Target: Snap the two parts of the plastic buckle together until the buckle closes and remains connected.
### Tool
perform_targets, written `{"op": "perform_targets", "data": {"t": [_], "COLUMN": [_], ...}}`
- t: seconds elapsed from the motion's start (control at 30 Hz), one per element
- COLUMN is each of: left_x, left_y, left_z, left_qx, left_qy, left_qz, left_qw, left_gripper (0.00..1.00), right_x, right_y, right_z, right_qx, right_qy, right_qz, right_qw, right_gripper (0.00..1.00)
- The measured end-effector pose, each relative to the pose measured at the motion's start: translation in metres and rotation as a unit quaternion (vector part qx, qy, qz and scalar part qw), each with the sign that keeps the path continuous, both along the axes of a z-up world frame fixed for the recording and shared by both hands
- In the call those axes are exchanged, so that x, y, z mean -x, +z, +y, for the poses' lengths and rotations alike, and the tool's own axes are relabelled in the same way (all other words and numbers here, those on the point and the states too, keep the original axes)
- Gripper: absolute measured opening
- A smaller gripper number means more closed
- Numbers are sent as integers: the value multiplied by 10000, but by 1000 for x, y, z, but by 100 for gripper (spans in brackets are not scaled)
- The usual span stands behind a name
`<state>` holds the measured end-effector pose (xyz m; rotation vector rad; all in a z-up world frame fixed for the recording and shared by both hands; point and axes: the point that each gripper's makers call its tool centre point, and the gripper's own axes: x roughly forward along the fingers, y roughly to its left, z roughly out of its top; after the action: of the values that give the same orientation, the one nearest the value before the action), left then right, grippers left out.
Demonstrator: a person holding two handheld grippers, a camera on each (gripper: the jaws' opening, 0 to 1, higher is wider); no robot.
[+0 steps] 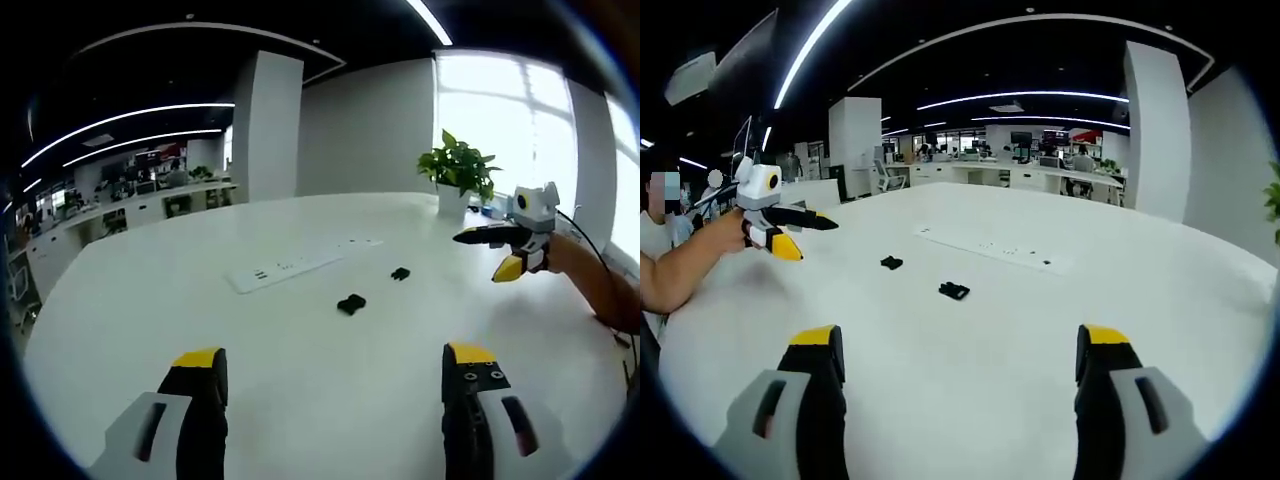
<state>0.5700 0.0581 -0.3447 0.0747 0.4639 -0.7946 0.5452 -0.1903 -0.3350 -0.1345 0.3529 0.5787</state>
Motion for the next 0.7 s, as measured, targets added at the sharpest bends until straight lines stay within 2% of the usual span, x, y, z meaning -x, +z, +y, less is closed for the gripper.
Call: {"op": "perform_targets", "data": {"t": [0.43, 0.7], "left_x": [-8, -12], "left_y": [-2, -9], "left_z": [-5, -8], "left_qx": [22, -22], "left_qy": [-16, -56], "left_qz": [54, 112], "left_qw": [10000, 9999], "left_gripper": [90, 90], "right_x": [-9, -11], "right_y": [-1, -9], "right_z": [0, -2], "right_qx": [8, 52], "right_qy": [37, 27], "right_qz": [20, 78], "right_qw": [10000, 10000], "right_gripper": [96, 95]}}
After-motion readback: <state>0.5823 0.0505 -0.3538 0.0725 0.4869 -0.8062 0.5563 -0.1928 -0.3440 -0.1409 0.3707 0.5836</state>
